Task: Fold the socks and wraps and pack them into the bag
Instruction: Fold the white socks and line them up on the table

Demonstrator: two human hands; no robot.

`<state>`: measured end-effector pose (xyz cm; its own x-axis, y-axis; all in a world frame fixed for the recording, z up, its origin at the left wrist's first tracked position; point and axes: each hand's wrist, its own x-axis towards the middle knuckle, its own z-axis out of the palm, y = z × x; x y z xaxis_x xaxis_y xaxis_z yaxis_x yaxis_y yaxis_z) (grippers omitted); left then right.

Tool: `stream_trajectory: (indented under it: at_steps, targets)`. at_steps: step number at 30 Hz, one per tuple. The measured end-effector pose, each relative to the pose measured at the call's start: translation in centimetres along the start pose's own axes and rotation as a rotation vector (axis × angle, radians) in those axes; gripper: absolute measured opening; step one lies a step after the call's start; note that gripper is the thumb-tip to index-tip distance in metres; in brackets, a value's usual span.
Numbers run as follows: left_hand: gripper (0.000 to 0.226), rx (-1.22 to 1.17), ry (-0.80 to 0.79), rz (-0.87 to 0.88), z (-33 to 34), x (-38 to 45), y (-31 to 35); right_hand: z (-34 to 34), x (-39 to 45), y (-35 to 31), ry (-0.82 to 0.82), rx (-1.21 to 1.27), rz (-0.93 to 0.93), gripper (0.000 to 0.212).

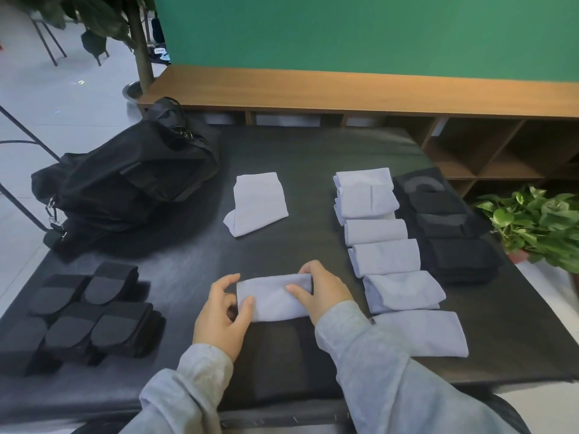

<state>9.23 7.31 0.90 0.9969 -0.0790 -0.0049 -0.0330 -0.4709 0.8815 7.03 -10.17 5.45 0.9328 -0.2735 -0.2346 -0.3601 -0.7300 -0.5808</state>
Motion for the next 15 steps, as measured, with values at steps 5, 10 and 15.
stream_trajectory:
  at_steps: [5,10,15]
  targets:
    - [0.033,0.235,0.042,0.133,0.3,0.3,-0.3,0.6,0.1,-0.5,0.028,-0.144,-0.100,0.037]
    - [0.060,0.473,-0.119,0.124,0.4,0.3,0.6,-0.7,-0.1,-1.3,-0.143,-0.317,-0.076,0.048]
    - [0.046,0.364,-0.203,0.091,-0.1,-0.6,1.2,-0.8,-1.8,-0.9,-0.356,-0.299,0.026,0.058]
